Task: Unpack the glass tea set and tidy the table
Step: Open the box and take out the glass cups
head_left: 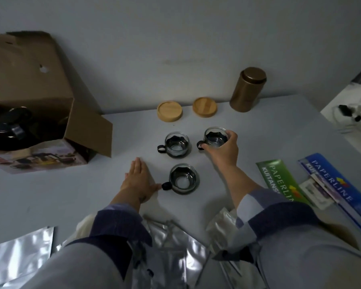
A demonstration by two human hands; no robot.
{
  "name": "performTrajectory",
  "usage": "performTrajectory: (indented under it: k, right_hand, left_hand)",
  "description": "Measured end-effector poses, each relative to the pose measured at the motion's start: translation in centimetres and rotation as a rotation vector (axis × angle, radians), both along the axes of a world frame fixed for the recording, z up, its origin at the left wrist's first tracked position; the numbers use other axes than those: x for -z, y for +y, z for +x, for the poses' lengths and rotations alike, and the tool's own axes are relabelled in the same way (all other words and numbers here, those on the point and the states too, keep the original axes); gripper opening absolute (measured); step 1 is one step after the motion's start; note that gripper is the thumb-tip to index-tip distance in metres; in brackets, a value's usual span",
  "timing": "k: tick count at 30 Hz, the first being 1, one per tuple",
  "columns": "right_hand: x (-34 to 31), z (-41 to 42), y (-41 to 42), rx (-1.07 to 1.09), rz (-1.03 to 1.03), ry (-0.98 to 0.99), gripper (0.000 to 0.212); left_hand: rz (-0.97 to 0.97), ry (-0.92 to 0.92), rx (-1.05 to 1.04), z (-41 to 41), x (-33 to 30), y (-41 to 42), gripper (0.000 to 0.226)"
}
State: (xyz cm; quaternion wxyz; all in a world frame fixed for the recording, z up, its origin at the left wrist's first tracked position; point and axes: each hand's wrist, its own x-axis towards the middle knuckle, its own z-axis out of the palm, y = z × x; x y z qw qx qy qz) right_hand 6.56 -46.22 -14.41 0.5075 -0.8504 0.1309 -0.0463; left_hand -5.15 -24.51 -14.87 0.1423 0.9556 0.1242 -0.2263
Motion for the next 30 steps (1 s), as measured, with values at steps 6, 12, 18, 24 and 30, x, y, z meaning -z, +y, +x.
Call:
performTrajectory:
  k: [6, 12, 18, 24, 30]
  right_hand:
    - [2.4, 1.3, -0.5, 0.001, -0.012, 0.011, 0.088]
    - [3.2, 2.4, -0.8, 0.002, -0.023, 0.012, 0.093]
    - [2.8, 1.7, -1.0, -0.029, 0.009, 0.073, 0.118]
    - [-1.4, 0.8, -1.3, -0.136, -0.244, 0.318, 0.121]
    - [-7.5, -0.1, 1.2, -0.384, -0.597, 0.364, 0.082]
  left_hand:
    - [0.013, 0.0, 0.002, -0.1, 0.3, -0.2, 0.101]
    - [0.029, -0.012, 0.001, 0.0, 0.6, -0.3, 0.101]
    - [0.026, -0.016, -0.002, -0.1, 0.8, -0.1, 0.101]
    - [0.014, -0.015, -0.003, 0.1, 0.9, 0.0, 0.103]
    - [-0.042, -0.052, 0.011, -0.5, -0.1, 0.6, 0.098]
